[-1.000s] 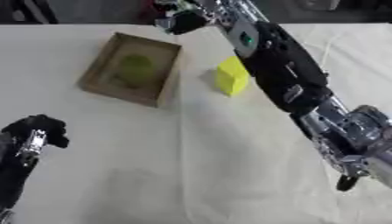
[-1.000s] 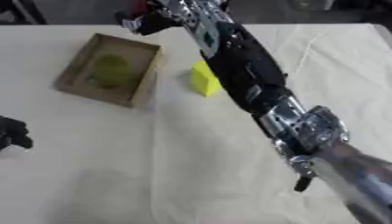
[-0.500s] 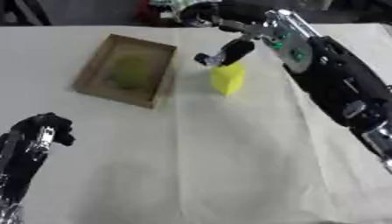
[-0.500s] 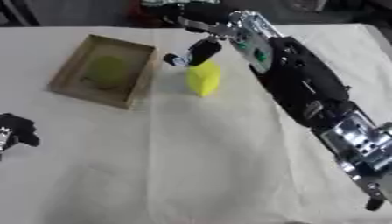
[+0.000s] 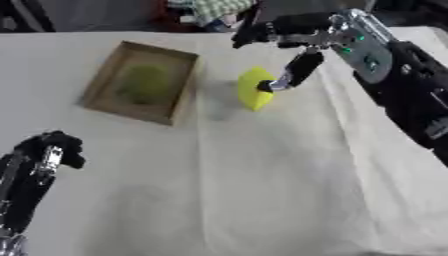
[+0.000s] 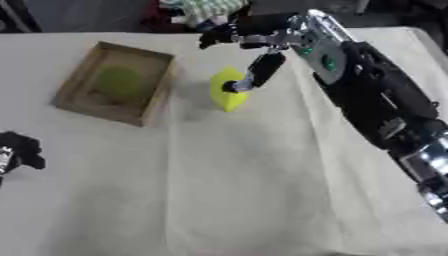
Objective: Pick up objects on the table and place them in the box.
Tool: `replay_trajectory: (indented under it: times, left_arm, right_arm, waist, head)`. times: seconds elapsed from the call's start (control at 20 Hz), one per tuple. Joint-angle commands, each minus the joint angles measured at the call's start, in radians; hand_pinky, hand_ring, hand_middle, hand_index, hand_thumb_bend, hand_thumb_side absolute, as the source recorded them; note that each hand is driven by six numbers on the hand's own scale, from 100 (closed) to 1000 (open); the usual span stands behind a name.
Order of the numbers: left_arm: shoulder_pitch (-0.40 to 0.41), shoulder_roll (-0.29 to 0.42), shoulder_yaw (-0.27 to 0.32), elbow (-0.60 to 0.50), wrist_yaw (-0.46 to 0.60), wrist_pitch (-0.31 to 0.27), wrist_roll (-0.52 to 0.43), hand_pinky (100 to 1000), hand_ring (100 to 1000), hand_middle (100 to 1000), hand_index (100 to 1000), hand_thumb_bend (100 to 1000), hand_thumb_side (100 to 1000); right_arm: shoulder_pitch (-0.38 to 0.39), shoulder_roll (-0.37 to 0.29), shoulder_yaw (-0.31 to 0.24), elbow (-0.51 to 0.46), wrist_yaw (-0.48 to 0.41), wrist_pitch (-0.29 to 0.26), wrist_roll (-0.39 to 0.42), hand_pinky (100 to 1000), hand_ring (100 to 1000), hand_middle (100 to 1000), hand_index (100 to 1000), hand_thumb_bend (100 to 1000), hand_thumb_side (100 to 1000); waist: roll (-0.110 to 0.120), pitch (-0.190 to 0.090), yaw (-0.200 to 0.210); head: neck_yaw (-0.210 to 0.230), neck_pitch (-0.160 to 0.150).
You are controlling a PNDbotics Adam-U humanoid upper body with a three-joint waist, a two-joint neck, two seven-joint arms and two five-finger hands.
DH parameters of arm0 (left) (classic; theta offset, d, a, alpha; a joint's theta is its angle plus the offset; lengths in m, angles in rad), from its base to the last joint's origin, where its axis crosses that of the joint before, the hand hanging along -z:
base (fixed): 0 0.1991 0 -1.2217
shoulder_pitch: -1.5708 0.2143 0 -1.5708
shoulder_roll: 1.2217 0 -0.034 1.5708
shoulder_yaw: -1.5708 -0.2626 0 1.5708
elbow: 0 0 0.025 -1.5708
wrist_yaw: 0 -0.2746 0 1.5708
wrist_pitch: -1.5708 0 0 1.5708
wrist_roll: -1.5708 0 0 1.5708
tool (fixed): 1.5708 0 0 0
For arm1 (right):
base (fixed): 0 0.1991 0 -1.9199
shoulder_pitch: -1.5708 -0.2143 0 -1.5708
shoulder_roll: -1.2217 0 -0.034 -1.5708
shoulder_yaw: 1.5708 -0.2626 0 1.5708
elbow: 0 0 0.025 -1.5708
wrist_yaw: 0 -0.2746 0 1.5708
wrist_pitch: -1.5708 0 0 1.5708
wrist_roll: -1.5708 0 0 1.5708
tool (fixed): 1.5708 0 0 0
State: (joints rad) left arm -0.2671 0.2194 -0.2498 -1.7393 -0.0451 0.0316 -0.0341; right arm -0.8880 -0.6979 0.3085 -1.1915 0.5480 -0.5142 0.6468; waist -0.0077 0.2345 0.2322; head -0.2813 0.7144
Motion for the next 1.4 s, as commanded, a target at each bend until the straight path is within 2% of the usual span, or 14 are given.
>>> replay_trajectory:
  times: [0.05, 0.65, 1.25, 1.4]
  left_arm:
    - [-0.007, 0.019, 0.008, -0.015, -0.001, 0.000, 0.001, 530, 499, 497, 599, 100, 720]
    - [-0.014, 0.012, 0.004, -0.017, 0.001, 0.000, -0.004, 531, 501, 499, 599, 100, 723]
    - [-0.017, 0.009, 0.001, -0.018, 0.001, 0.001, -0.007, 532, 503, 502, 599, 100, 727]
    - [-0.017, 0.009, 0.001, -0.017, 0.001, 0.000, -0.008, 533, 504, 503, 599, 100, 729]
  right_arm:
    - [-0.028, -0.001, -0.031, 0.031, 0.035, -0.054, 0.078, 910, 1000, 998, 1000, 345, 490]
    - [-0.045, 0.078, -0.085, 0.235, 0.170, -0.070, 0.029, 886, 974, 943, 991, 347, 479]
    - [-0.048, 0.105, -0.109, 0.317, 0.237, -0.075, -0.001, 859, 947, 907, 961, 325, 452]
    - [-0.047, 0.107, -0.113, 0.324, 0.243, -0.077, -0.013, 780, 863, 841, 928, 290, 423]
  waist:
    - [0.003, -0.020, 0.001]
    - [0.005, -0.019, 0.018]
    - [0.004, -0.017, 0.030]
    - [0.003, -0.017, 0.030]
  head:
    - [0.000, -0.015]
    - [-0.013, -0.024]
    - [-0.025, -0.034]
    - [-0.025, -0.034]
